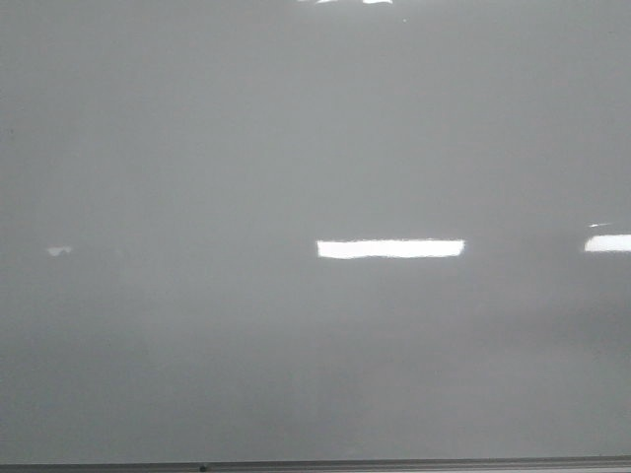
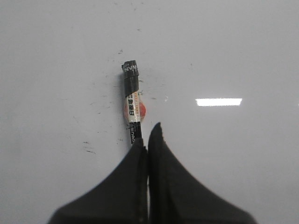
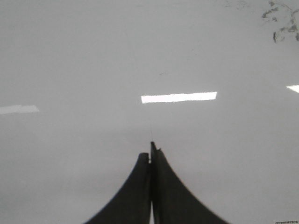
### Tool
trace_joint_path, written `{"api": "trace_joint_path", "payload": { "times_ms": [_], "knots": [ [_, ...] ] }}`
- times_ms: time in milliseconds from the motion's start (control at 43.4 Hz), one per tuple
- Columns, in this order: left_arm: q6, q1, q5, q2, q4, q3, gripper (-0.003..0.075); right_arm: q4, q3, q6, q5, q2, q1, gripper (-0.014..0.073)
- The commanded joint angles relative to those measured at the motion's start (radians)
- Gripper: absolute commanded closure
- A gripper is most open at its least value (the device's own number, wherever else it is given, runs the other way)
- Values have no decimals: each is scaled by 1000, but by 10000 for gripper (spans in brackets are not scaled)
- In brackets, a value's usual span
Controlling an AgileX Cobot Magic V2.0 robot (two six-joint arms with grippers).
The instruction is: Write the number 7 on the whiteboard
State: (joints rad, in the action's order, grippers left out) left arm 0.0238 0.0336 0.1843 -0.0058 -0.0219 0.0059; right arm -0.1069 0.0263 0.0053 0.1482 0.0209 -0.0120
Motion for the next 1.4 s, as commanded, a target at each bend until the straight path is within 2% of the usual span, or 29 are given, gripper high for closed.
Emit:
{"api": "trace_joint_path", "payload": {
  "times_ms": [0, 990, 1381],
  "knots": [
    [-8, 1, -84, -13, -8, 3, 741, 11, -4, -5, -74, 8, 2, 655],
    [-8, 1, -84, -13, -8, 3, 741, 11, -4, -5, -74, 8, 2, 655],
    [-8, 1, -124, -13, -8, 3, 741, 11, -4, -5, -93, 8, 2, 655]
  ]
}}
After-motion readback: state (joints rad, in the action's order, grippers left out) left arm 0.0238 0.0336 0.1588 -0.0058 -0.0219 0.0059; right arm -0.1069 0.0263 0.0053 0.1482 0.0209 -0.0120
